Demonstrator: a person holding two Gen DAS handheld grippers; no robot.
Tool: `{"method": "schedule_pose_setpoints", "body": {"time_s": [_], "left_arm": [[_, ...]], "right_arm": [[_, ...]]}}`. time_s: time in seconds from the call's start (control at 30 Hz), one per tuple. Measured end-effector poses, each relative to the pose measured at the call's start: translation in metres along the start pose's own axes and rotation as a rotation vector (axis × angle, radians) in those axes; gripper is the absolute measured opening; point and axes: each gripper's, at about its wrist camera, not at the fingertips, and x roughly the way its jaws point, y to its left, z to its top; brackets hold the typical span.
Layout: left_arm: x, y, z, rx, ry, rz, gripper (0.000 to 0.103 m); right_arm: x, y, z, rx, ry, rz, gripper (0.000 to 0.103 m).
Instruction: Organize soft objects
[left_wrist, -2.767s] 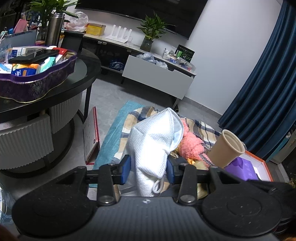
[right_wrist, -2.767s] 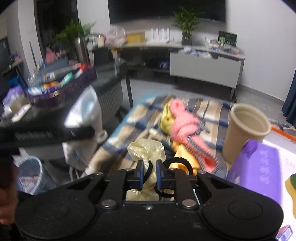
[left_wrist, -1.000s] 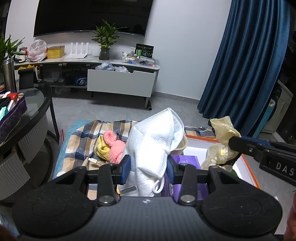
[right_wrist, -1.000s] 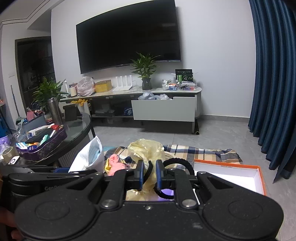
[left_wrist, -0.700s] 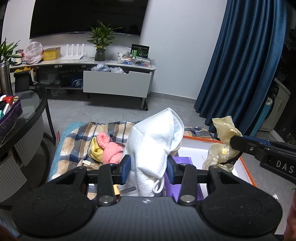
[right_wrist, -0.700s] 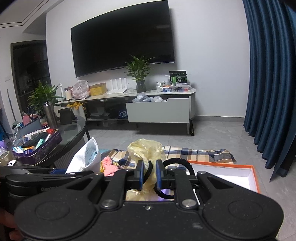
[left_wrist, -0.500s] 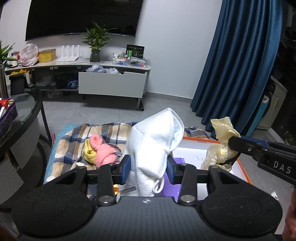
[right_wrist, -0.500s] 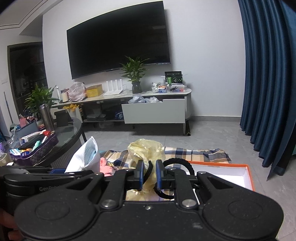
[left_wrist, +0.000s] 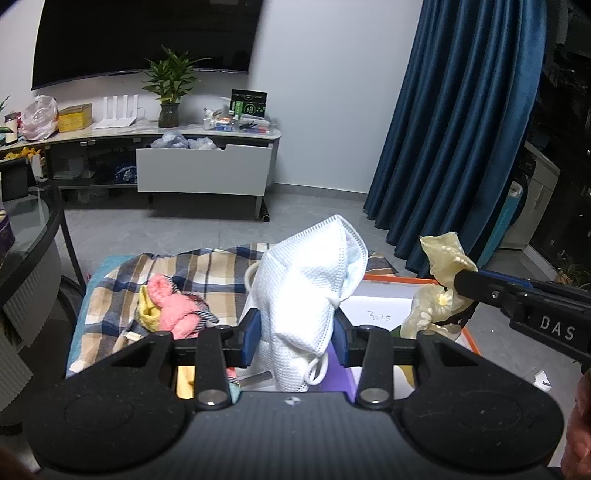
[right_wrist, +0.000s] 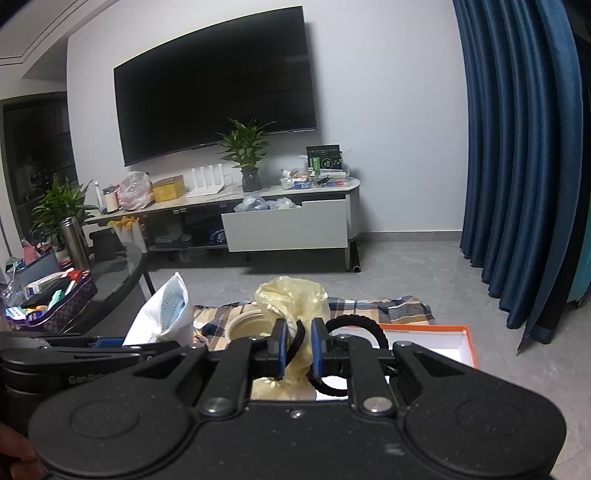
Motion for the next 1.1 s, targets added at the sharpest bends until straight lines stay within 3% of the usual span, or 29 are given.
{"method": "schedule_pose_setpoints", "body": {"time_s": [1.1], "left_arm": [[0.036, -0.047, 0.003, 0.089, 0.040, -0.111, 0.041]], "right_arm": [[-0.006, -0.063, -0.007, 0.077, 0.007, -0.115, 0.017]]}}
